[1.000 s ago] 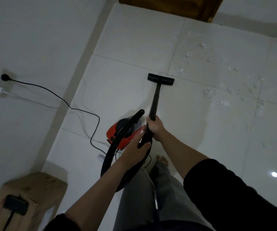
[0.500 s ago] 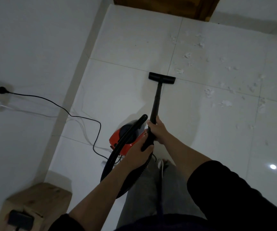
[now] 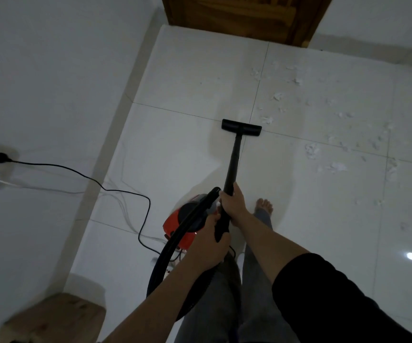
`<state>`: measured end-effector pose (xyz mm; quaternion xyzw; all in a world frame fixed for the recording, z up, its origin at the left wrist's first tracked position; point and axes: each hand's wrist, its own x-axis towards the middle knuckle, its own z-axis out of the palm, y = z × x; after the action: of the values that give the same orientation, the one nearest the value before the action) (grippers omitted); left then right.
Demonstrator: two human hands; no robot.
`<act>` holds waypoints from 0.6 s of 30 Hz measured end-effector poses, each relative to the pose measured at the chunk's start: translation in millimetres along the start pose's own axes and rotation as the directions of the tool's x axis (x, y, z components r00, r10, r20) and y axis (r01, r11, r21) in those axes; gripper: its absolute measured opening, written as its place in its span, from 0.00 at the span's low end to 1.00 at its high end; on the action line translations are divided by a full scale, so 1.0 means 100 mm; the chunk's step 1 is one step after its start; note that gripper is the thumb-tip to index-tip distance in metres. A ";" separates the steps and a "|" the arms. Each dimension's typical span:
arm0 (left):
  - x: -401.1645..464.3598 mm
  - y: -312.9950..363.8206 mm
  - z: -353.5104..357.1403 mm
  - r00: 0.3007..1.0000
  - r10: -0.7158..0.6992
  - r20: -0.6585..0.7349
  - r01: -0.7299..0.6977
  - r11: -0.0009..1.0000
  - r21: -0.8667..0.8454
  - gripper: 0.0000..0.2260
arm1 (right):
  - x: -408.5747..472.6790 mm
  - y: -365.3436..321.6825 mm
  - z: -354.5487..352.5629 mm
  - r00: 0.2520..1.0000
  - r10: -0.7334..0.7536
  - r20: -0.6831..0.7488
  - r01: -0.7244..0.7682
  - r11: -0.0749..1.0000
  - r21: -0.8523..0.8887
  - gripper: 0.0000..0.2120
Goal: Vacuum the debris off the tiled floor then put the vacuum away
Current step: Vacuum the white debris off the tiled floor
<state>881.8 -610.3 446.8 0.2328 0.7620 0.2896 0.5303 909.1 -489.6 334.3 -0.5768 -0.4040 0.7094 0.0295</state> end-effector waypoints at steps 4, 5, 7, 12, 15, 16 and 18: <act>0.15 0.17 0.02 0.998 0.031 -0.047 -0.030 0.999 0.015 0.13 | 0.14 -0.20 -0.06 1.000 0.010 0.001 -0.010 1.000 -0.014 0.21; 0.21 0.24 0.02 0.998 0.028 -0.048 -0.027 0.999 0.019 0.13 | 0.20 -0.27 -0.09 1.000 0.012 -0.004 -0.012 1.000 -0.026 0.21; 0.36 0.40 0.02 0.998 0.032 -0.054 -0.030 0.999 0.038 0.13 | 0.31 -0.43 -0.18 1.000 0.011 -0.016 -0.012 0.999 -0.037 0.19; 0.74 0.85 0.04 0.998 -0.001 -0.069 0.006 0.997 0.073 0.13 | 0.61 -0.91 -0.43 0.999 0.010 -0.033 -0.011 0.998 -0.055 0.24; 1.07 1.18 0.09 0.996 -0.004 -0.090 0.014 0.994 0.112 0.11 | 0.83 -1.27 -0.64 1.000 0.003 -0.031 -0.005 0.998 -0.065 0.24; 1.18 1.31 0.11 0.996 -0.005 -0.092 0.017 0.992 0.121 0.11 | 0.92 -1.39 -0.72 1.000 0.000 -0.032 -0.002 0.997 -0.075 0.22; 1.38 1.52 0.15 0.995 -0.003 -0.097 0.015 0.993 0.119 0.11 | 1.08 -1.61 -0.84 1.000 -0.007 -0.025 0.005 0.996 -0.091 0.16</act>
<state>857.8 -406.0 454.0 0.2465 0.8038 0.2520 0.4792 876.1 -281.3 345.3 -0.5852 -0.4372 0.6829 0.0102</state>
